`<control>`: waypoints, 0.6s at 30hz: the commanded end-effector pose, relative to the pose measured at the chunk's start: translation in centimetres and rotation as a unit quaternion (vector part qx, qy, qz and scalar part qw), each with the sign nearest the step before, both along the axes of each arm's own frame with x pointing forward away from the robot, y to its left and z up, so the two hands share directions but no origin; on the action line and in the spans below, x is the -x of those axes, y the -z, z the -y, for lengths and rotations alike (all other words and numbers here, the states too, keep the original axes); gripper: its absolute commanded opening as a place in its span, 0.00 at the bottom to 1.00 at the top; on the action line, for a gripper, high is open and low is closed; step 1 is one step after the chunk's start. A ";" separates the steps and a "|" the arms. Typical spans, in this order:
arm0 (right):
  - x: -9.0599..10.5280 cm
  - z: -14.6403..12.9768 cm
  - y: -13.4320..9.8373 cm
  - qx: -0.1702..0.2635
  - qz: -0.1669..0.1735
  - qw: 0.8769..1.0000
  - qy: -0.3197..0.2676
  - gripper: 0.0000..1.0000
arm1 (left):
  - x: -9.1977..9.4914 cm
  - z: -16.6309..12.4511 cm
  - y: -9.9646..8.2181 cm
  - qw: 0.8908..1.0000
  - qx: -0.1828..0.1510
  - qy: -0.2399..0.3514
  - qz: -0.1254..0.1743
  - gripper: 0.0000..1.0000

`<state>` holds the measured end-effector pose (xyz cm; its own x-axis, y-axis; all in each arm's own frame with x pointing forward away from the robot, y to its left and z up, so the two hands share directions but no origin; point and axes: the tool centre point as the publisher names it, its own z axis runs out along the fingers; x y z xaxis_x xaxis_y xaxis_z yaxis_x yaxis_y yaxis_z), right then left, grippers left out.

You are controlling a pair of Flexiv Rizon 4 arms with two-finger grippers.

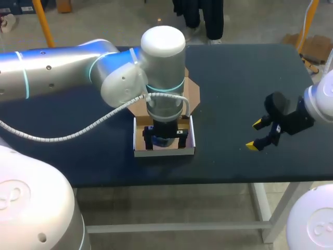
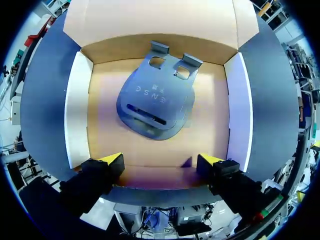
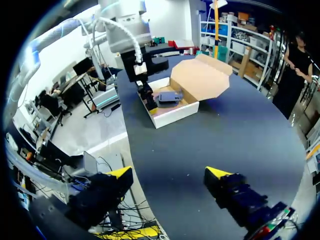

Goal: Assemble the packaging by folding the flat box into shape, placing the metal phone stand inside, and closing the box properly

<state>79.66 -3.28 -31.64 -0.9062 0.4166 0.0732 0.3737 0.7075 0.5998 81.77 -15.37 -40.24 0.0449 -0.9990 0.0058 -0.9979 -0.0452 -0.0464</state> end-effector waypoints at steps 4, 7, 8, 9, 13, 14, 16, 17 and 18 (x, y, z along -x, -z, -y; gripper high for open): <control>0.1 0.2 -0.1 -0.003 0.000 1.000 -0.001 1.00 | 2.2 -0.2 -0.3 1.000 -0.001 0.014 0.011 1.00; 0.1 0.2 -0.1 -0.003 0.000 1.000 -0.001 1.00 | 3.3 -0.3 -0.3 1.000 -0.004 0.017 0.010 1.00; 0.1 0.2 -0.1 -0.003 0.000 1.000 -0.001 1.00 | 3.5 -0.3 -0.3 1.000 -0.004 0.017 0.010 1.00; 0.1 0.2 -0.1 -0.003 0.000 1.000 -0.001 1.00 | 3.8 -0.3 -0.3 1.000 -0.005 0.018 0.010 1.00; 0.1 0.2 -0.1 -0.003 0.000 1.000 -0.001 1.00 | 4.4 -0.3 -0.3 1.000 -0.007 0.016 0.009 1.00; 0.1 0.2 -0.1 -0.003 0.000 1.000 -0.001 1.00 | 4.6 -0.3 -0.4 1.000 -0.007 0.016 0.010 1.00; 0.1 0.2 -0.1 -0.003 0.000 1.000 -0.001 1.00 | 4.7 -0.3 -0.4 1.000 -0.006 0.015 0.011 1.00; 0.1 0.2 -0.1 -0.003 0.000 1.000 -0.001 1.00 | 4.7 -0.2 -0.4 1.000 -0.006 0.016 0.013 1.00; 0.1 0.2 -0.1 -0.003 0.000 1.000 -0.001 1.00 | 4.7 -0.2 -0.5 1.000 -0.007 0.015 0.015 1.00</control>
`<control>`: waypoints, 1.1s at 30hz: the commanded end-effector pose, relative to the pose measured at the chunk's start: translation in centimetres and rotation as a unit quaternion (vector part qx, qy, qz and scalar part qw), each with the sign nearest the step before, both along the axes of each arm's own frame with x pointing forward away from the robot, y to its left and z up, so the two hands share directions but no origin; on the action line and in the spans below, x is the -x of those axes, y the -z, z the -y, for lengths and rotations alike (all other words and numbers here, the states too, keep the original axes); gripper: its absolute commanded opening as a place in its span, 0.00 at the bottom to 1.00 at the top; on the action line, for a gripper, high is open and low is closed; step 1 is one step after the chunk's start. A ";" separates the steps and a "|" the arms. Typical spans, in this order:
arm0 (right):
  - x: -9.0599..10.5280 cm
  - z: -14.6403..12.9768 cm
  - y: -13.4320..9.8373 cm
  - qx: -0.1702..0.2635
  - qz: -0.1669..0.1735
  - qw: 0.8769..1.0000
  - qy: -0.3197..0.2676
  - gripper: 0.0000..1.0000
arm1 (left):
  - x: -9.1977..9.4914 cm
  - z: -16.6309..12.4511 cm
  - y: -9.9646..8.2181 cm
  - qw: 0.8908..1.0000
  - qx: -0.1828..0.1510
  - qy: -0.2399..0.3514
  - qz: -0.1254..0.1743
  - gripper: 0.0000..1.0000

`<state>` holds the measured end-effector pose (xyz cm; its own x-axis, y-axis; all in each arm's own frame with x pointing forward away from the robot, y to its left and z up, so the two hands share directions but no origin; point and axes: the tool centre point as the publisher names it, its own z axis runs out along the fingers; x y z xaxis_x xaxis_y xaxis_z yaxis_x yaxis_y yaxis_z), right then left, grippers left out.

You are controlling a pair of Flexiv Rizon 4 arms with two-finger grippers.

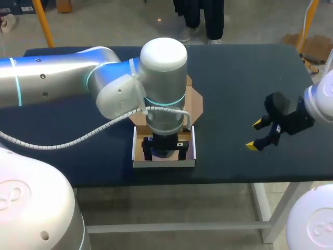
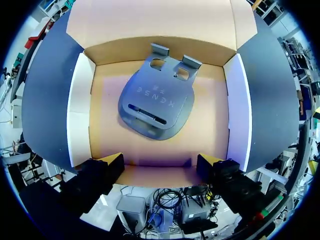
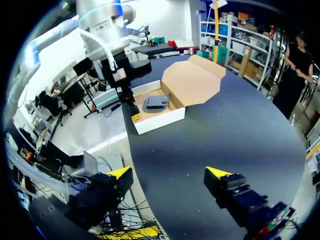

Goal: Assemble the packaging by folding the flat box into shape, placing the metal phone stand inside, and closing the box properly

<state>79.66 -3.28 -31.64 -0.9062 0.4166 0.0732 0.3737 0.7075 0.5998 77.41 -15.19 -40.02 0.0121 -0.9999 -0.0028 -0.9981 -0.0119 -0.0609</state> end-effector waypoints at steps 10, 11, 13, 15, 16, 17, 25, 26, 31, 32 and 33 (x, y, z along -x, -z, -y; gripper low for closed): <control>0.1 0.2 -0.1 -0.003 0.000 1.000 -0.001 1.00 | -0.5 -0.3 -1.8 0.999 0.015 -0.022 0.037 1.00; 0.1 0.2 -0.1 -0.003 0.000 1.000 -0.001 1.00 | -0.6 -0.4 -2.2 0.999 0.020 -0.022 0.042 1.00; 0.1 0.2 -0.1 -0.003 0.000 1.000 -0.001 1.00 | -0.8 -0.7 -3.3 0.998 0.034 -0.021 0.052 1.00; 0.1 0.2 -0.1 -0.003 0.000 1.000 -0.001 1.00 | -0.7 -1.0 -4.5 0.997 0.053 -0.015 0.060 1.00; 0.1 0.2 -0.1 -0.003 0.000 1.000 -0.001 1.00 | -0.8 -1.2 -5.1 0.996 0.066 -0.007 0.067 1.00; 0.1 0.2 -0.1 -0.003 0.000 1.000 -0.001 1.00 | -0.8 -1.3 -5.7 0.994 0.079 0.005 0.070 1.00; 0.1 0.2 -0.1 -0.003 0.000 1.000 -0.001 1.00 | -1.1 -2.7 -9.3 0.985 0.132 0.070 0.089 1.00; 0.1 0.2 -0.1 -0.003 0.000 1.000 -0.001 1.00 | -1.1 -2.9 -9.7 0.982 0.141 0.087 0.091 1.00; 0.1 0.2 -0.1 -0.003 0.000 1.000 -0.001 1.00 | -1.8 -4.1 -10.8 0.975 0.161 0.118 0.096 1.00; 0.1 0.2 -0.1 -0.003 0.000 1.000 -0.001 1.00 | -2.0 -4.3 -11.0 0.974 0.167 0.123 0.095 1.00; 0.1 0.2 -0.1 -0.003 0.000 1.000 -0.001 1.00 | -2.2 -4.7 -11.3 0.972 0.172 0.126 0.098 1.00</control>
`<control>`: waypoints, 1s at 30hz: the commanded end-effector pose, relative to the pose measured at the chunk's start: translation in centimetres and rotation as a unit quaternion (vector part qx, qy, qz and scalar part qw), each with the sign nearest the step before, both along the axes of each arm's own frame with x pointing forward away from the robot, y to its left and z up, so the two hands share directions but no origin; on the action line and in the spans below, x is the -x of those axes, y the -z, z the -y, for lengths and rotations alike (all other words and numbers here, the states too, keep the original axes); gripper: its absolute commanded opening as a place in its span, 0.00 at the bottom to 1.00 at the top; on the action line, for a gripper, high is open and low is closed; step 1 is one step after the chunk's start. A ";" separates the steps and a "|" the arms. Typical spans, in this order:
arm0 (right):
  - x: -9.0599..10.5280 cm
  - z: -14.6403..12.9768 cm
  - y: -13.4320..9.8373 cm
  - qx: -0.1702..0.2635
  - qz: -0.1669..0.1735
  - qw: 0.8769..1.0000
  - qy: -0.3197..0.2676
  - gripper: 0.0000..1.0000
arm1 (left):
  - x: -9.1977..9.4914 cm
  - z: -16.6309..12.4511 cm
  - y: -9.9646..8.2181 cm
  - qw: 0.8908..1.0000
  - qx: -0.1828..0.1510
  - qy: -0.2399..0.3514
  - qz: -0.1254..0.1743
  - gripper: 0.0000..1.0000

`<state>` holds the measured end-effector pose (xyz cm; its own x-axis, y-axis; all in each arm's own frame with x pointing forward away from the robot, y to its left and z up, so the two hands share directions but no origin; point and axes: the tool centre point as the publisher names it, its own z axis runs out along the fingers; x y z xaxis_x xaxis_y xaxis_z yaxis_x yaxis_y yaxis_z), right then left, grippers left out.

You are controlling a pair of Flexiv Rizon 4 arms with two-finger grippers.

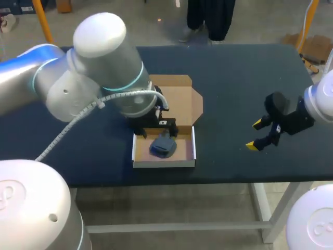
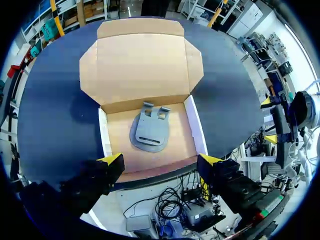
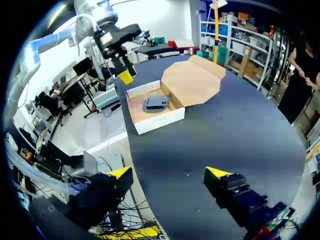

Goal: Assemble the packaging by folding the flat box into shape, placing the metal phone stand inside, and closing the box properly

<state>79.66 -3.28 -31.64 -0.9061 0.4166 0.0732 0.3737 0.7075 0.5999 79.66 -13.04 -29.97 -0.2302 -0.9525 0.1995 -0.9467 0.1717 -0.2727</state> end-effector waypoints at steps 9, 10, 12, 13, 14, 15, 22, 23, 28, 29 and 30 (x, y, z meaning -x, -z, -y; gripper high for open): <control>0.1 0.2 -0.1 -0.003 0.000 1.000 -0.001 1.00 | -2.1 -5.6 -3.6 0.992 0.103 0.074 0.010 1.00; 0.1 0.2 -0.1 -0.003 0.000 1.000 -0.001 1.00 | -2.5 -5.9 -3.8 0.990 0.110 0.084 0.008 1.00; 0.1 0.2 -0.1 -0.003 0.000 1.000 -0.001 1.00 | -3.3 -6.5 -4.0 0.988 0.122 0.092 0.012 1.00; 0.1 0.2 -0.1 -0.003 0.000 1.000 -0.001 1.00 | -3.6 -6.8 -4.0 0.987 0.127 0.099 0.015 1.00; 0.1 0.2 -0.1 -0.003 0.000 1.000 -0.001 1.00 | -4.0 -7.1 -4.1 0.986 0.133 0.101 0.016 1.00; 0.1 0.2 -0.1 -0.003 0.000 1.000 -0.001 1.00 | -4.3 -7.3 -4.1 0.985 0.139 0.105 0.019 1.00; 0.1 0.2 -0.1 -0.003 0.000 1.000 -0.001 1.00 | -6.4 -9.2 -4.1 0.971 0.180 0.153 0.025 1.00; 0.1 0.2 -0.1 -0.003 0.000 1.000 -0.001 1.00 | -6.4 -9.2 -4.1 0.971 0.180 0.153 0.025 1.00; 0.1 0.2 -0.1 -0.003 0.000 1.000 -0.001 1.00 | -6.4 -9.2 -4.1 0.971 0.180 0.153 0.025 1.00; 0.1 0.2 -0.1 -0.003 0.000 1.000 -0.001 1.00 | -6.4 -9.2 -4.1 0.971 0.180 0.153 0.025 1.00; 0.1 0.2 -0.1 -0.003 0.000 1.000 -0.001 1.00 | -6.4 -9.2 -4.1 0.971 0.180 0.153 0.025 1.00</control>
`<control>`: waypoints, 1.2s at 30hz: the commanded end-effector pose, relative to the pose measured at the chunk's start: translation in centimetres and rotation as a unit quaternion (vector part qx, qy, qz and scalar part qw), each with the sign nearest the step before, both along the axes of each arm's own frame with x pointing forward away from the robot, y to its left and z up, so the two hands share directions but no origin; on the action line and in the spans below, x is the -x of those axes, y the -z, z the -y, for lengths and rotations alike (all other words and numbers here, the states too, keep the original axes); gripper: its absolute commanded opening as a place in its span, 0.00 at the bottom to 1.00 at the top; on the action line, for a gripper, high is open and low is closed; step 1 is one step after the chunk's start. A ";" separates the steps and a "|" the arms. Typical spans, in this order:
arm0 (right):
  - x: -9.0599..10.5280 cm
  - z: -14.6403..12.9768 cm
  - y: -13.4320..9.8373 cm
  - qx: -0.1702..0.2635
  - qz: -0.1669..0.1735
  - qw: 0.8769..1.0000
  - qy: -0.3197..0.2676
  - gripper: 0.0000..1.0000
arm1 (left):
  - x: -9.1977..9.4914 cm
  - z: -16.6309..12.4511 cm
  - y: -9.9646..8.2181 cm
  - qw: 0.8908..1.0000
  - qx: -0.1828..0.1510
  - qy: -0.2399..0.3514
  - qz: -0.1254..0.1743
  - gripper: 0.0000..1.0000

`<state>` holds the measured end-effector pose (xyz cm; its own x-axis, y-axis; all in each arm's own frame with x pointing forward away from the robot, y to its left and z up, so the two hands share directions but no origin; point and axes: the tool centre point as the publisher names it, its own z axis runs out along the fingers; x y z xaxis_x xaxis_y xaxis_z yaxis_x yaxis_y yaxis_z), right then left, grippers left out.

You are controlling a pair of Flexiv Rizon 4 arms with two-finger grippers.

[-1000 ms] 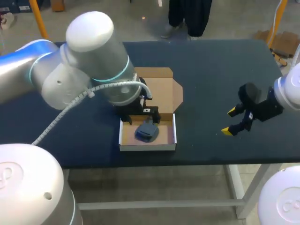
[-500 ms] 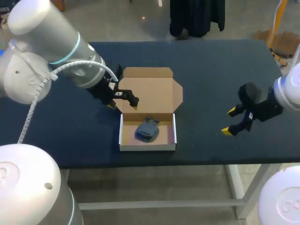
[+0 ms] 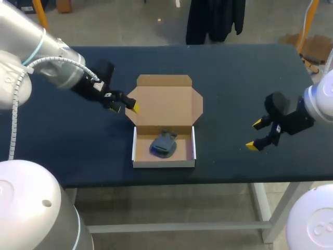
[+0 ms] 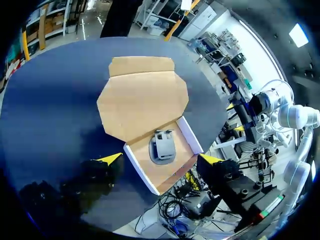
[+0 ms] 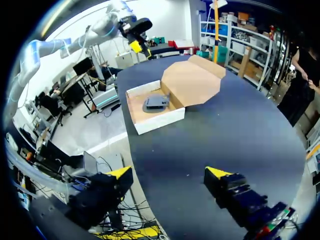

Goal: Assemble the packaging by folding the flat box into shape, placing the metal phone stand inside, and closing the box properly

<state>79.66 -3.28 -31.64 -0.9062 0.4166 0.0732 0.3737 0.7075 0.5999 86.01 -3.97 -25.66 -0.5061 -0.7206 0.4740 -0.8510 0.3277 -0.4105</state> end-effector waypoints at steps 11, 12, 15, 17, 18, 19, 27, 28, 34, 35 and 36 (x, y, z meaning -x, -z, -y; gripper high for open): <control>0.1 0.2 -0.1 -0.003 0.000 1.000 -0.001 1.00 | -1.0 -0.7 0.7 0.999 0.028 0.013 0.025 1.00; 0.1 0.2 -0.1 -0.003 0.000 1.000 -0.001 1.00 | -1.3 -0.8 0.8 0.999 0.025 0.022 0.033 1.00; 0.1 0.2 -0.1 -0.003 0.000 1.000 -0.001 1.00 | -2.2 -1.7 1.0 0.997 0.022 0.044 0.054 1.00; 0.1 0.2 -0.1 -0.003 0.000 1.000 -0.001 1.00 | -2.9 -2.4 1.0 0.996 0.022 0.051 0.066 1.00; 0.1 0.2 -0.1 -0.003 0.000 1.000 -0.001 1.00 | -3.2 -2.7 1.0 0.996 0.021 0.050 0.066 1.00; 0.1 0.2 -0.1 -0.003 0.000 1.000 -0.001 1.00 | -3.7 -3.0 1.0 0.996 0.025 0.052 0.069 1.00; 0.1 0.2 -0.1 -0.003 0.000 1.000 -0.001 1.00 | -6.6 -4.2 2.0 0.993 0.046 0.075 0.082 1.00; 0.1 0.2 -0.1 -0.003 0.000 1.000 -0.001 1.00 | -7.0 -4.4 2.2 0.993 0.045 0.072 0.083 1.00; -0.2 0.1 -0.2 -0.002 -0.002 1.000 -0.007 1.00 | -8.5 -4.4 3.4 0.991 0.064 0.083 0.086 1.00; -0.3 0.0 -0.2 -0.003 -0.003 1.000 -0.009 1.00 | -8.8 -4.3 3.6 0.991 0.063 0.083 0.085 1.00; -0.5 0.0 -0.3 -0.003 -0.003 1.000 -0.010 1.00 | -9.0 -4.2 3.8 0.991 0.067 0.086 0.082 1.00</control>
<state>79.71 -3.13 -31.58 -0.9110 0.4066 0.0692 0.3638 0.7131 0.5993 93.79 0.58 -28.66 -0.6894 -0.5792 0.4350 -0.7026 0.3884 -0.5963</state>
